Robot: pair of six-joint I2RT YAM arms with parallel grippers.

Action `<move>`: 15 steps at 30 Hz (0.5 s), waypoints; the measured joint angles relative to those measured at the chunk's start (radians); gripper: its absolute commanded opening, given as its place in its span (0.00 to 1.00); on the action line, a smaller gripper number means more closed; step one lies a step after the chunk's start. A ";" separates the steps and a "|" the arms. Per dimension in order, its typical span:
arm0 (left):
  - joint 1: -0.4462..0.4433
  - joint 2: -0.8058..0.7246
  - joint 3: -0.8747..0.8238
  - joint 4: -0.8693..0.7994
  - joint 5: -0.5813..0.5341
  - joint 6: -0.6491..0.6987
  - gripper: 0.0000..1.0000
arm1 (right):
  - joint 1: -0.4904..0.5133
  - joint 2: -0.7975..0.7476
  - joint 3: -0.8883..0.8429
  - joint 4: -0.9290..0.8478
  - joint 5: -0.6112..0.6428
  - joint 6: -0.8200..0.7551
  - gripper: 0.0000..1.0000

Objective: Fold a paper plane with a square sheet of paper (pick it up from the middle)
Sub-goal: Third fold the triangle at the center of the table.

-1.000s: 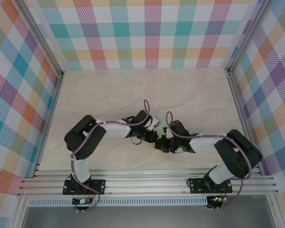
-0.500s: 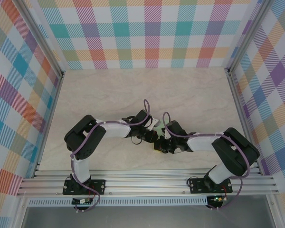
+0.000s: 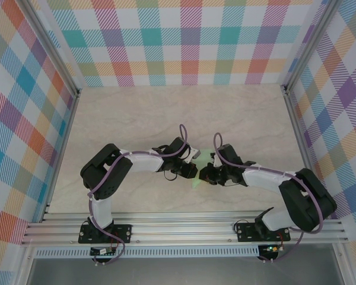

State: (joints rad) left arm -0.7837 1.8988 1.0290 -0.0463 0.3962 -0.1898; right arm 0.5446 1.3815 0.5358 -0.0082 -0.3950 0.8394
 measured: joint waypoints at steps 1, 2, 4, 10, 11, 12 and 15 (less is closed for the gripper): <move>0.000 0.000 0.000 0.000 0.000 0.000 0.10 | -0.034 -0.010 0.002 -0.002 -0.006 -0.010 0.12; 0.000 0.000 0.000 0.000 0.000 0.000 0.10 | -0.064 -0.011 0.003 -0.001 -0.014 -0.016 0.12; 0.000 0.000 0.000 0.000 0.000 0.000 0.11 | -0.115 -0.002 0.003 -0.001 -0.031 -0.022 0.11; 0.000 0.000 0.001 -0.001 0.000 -0.001 0.11 | -0.154 0.098 0.036 0.018 -0.077 -0.044 0.11; 0.000 0.000 0.001 -0.001 0.000 -0.001 0.12 | -0.154 0.114 0.042 0.023 -0.077 -0.045 0.12; 0.000 0.000 0.001 -0.001 0.000 -0.001 0.12 | -0.154 0.126 0.046 0.026 -0.077 -0.048 0.12; 0.000 0.000 0.002 -0.003 0.000 -0.004 0.17 | -0.155 0.168 0.061 0.021 -0.065 -0.067 0.11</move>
State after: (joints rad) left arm -0.7837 1.8992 1.0309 -0.0494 0.3962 -0.1940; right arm 0.3893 1.5497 0.5968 0.0132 -0.4603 0.7727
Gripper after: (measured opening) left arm 0.141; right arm 0.109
